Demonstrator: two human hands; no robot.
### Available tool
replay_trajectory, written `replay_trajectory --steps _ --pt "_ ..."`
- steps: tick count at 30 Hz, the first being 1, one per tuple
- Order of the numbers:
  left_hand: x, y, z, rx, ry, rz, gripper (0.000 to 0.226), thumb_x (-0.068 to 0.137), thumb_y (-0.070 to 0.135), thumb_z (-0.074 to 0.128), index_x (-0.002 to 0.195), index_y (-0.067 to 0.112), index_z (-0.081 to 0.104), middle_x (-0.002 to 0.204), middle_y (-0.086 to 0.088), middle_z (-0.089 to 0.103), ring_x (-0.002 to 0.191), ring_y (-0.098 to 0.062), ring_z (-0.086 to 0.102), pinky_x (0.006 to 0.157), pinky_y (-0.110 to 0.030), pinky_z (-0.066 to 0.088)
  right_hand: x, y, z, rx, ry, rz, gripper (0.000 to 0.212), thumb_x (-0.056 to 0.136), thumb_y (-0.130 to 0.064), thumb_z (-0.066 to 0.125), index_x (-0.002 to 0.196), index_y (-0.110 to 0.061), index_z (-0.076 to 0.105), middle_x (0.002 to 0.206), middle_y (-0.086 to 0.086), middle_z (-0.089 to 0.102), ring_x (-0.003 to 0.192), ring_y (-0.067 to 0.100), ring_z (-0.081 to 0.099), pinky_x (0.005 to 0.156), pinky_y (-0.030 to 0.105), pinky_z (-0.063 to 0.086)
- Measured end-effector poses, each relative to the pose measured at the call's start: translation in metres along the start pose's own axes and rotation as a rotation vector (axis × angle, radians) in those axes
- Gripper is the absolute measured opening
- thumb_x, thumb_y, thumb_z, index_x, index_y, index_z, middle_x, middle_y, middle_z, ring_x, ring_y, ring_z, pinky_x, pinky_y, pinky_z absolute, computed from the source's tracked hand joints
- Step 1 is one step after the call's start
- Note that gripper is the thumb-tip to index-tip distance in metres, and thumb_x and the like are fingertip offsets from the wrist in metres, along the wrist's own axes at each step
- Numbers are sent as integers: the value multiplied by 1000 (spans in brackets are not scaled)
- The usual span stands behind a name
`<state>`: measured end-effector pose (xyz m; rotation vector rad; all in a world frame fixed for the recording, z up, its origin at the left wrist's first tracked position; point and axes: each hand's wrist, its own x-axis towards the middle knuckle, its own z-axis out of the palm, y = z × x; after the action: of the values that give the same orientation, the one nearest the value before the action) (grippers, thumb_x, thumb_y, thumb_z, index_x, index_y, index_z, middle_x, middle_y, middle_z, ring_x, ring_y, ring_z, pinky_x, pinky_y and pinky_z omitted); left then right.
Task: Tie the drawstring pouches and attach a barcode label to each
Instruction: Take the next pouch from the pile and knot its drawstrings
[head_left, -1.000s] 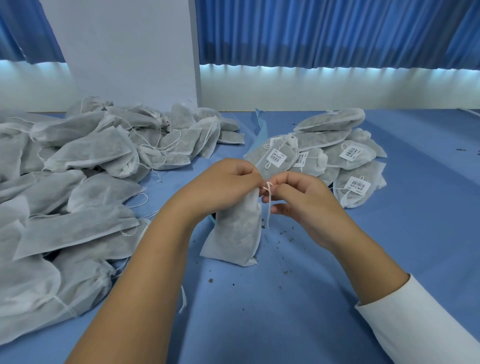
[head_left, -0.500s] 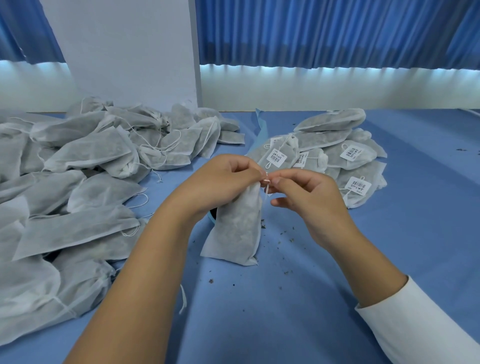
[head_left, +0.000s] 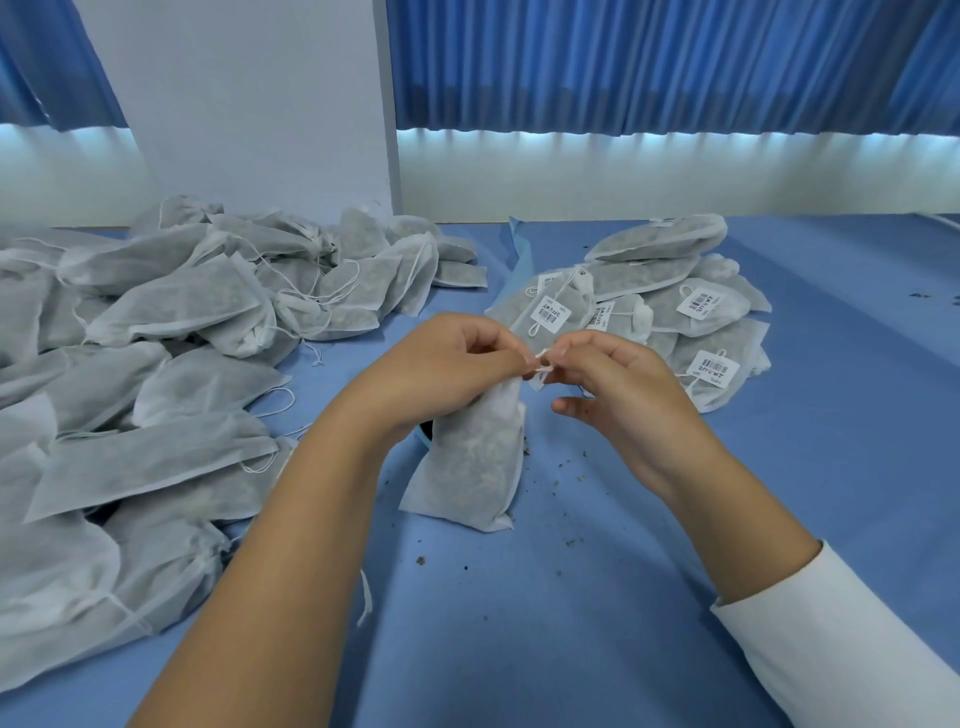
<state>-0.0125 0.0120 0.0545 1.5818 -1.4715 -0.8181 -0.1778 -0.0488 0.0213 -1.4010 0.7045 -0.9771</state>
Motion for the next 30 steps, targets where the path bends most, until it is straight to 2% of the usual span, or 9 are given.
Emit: replay_trajectory --steps 4,6,9,13,15,17,21,25,30 --pt "-1 1 2 -70 -29 -24 14 92 27 65 89 19 75 77 8 68 47 3 42 45 -8 31 0 1 0 -44 -33 -28 15 94 -18 60 87 -16 73 83 -4 67 83 5 60 66 18 48" --pt "-1 3 4 -130 -49 -43 18 94 27 60 95 16 75 93 4 74 65 0 56 61 -10 40 -1 2 0 -82 -41 -62 17 96 -18 58 88 -18 72 80 -8 69 84 3 61 67 17 47" --pt "-1 4 4 -201 -60 -67 25 96 19 53 96 19 77 108 1 75 102 -17 65 90 -25 45 0 2 -1 -131 -15 -93 18 98 -16 55 89 -19 70 76 -12 71 81 -3 64 69 18 47" --pt "0 2 3 -201 -87 -106 21 94 11 56 100 18 75 111 -4 75 117 -25 63 104 -37 45 0 4 0 -164 -17 -119 16 98 -19 56 91 -19 70 78 -13 72 81 -3 66 69 17 48" --pt "0 2 3 -205 -124 -115 18 94 14 57 99 19 74 108 -5 75 108 -25 65 100 -37 47 1 5 1 -147 -18 -122 17 99 -18 55 93 -14 71 81 -6 71 80 2 64 72 21 50" --pt "-2 2 4 -208 -182 -119 14 94 18 59 97 22 72 98 0 77 89 -12 63 83 -26 48 2 6 0 -134 -14 -124 18 99 -17 55 95 -10 70 88 9 69 84 12 62 78 29 53" --pt "-4 5 6 -172 -167 -119 19 94 21 61 83 27 76 74 11 71 61 0 58 54 -10 43 5 4 -4 -120 40 -139 16 98 -17 55 90 -19 69 83 -2 67 82 9 59 70 23 48" --pt "-2 6 10 -55 -75 -102 19 95 23 59 84 26 74 65 12 68 51 0 52 47 -9 36 8 0 -9 -139 121 -175 17 100 -15 53 89 -20 66 71 -16 65 71 -2 58 63 14 47" --pt "0 9 16 -44 29 -78 15 95 28 63 91 19 73 56 6 69 47 -7 55 44 -13 38 9 1 -15 -169 201 -189 14 100 -17 53 93 -19 65 73 -15 63 69 -2 57 63 14 47"
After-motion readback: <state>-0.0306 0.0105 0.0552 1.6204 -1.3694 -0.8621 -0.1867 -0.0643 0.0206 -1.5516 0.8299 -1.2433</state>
